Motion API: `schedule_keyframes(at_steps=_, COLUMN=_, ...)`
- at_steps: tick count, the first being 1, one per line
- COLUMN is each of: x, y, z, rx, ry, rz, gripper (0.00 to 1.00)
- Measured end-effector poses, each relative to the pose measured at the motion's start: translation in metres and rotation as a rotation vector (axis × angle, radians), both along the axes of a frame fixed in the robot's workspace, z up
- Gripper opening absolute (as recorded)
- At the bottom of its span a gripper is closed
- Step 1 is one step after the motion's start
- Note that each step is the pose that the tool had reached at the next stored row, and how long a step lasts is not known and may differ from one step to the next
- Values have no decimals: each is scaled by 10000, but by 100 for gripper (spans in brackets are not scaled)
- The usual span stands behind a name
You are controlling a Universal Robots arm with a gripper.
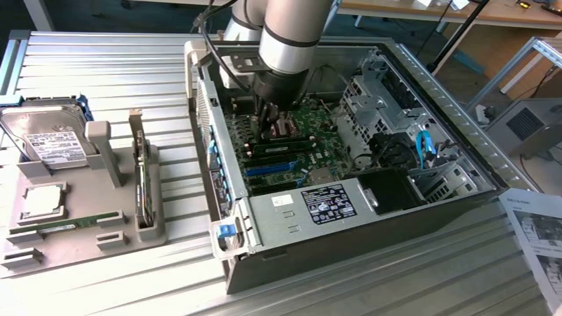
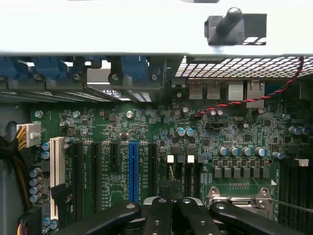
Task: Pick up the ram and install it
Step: 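Press down the ram until it locks into place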
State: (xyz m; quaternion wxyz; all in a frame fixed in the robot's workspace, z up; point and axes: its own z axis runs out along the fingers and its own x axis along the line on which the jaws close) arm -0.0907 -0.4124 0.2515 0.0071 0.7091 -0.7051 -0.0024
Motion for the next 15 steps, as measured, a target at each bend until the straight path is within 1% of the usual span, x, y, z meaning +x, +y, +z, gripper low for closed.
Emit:
schedule_keyframes(at_steps=7, x=-2, y=4, z=-12, rx=0, ry=0, rz=0, gripper=11)
schedule_keyframes(at_steps=9, x=-4, y=11, z=-21, rx=-1, ry=0, rz=-1, gripper=11)
schedule_keyframes(at_steps=10, x=-7, y=25, z=-26, rx=0, ry=0, rz=0, gripper=11)
schedule_keyframes(at_steps=15, x=-7, y=27, z=-27, rx=-1, ry=1, rz=1, gripper=11)
